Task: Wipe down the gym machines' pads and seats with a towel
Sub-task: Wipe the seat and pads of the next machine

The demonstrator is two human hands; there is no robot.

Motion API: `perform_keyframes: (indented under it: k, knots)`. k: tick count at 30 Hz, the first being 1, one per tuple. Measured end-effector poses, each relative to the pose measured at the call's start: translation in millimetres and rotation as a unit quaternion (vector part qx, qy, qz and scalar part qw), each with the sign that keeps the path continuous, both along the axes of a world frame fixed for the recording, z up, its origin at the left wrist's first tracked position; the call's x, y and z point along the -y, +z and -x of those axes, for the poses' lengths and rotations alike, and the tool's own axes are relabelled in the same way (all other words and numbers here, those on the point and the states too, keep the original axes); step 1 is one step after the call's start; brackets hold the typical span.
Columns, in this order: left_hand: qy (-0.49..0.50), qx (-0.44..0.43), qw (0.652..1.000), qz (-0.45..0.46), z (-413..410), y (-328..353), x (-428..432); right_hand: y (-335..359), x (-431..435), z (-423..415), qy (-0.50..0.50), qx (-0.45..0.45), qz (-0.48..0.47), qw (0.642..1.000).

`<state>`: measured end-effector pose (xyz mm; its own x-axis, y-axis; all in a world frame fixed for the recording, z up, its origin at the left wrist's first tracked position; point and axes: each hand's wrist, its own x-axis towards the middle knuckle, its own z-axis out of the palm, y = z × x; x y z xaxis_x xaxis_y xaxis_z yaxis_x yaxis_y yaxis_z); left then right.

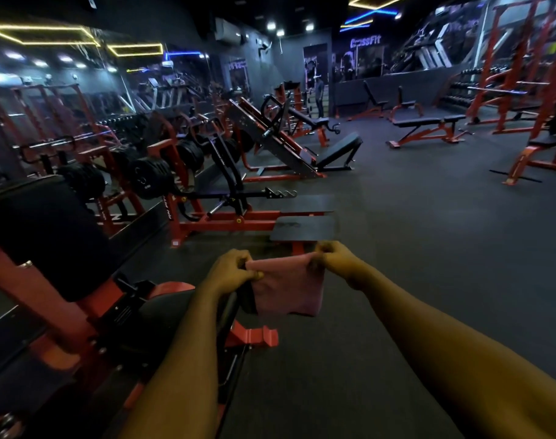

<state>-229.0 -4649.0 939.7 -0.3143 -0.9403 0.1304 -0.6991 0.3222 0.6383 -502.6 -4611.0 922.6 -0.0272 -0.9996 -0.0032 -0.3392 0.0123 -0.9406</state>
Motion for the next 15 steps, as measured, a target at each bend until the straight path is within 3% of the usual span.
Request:
perform_keyframes:
  k: [3,6,11,15]
  knots:
    - [-0.015,-0.112,0.994,-0.001,-4,19,-5,4,-5,-2,0.023,0.172,-0.001,0.985]
    - [-0.015,-0.153,0.988,-0.002,-4,26,-9,2,-10,-11,0.1,0.143,-0.084,0.981]
    - [0.004,-0.123,0.992,-0.032,-18,12,-17,-4,-10,-16,0.1,0.202,-0.07,0.972]
    - [0.107,-0.139,0.984,-0.04,-36,-7,-24,-14,3,-34,0.099,0.142,-0.071,0.982]
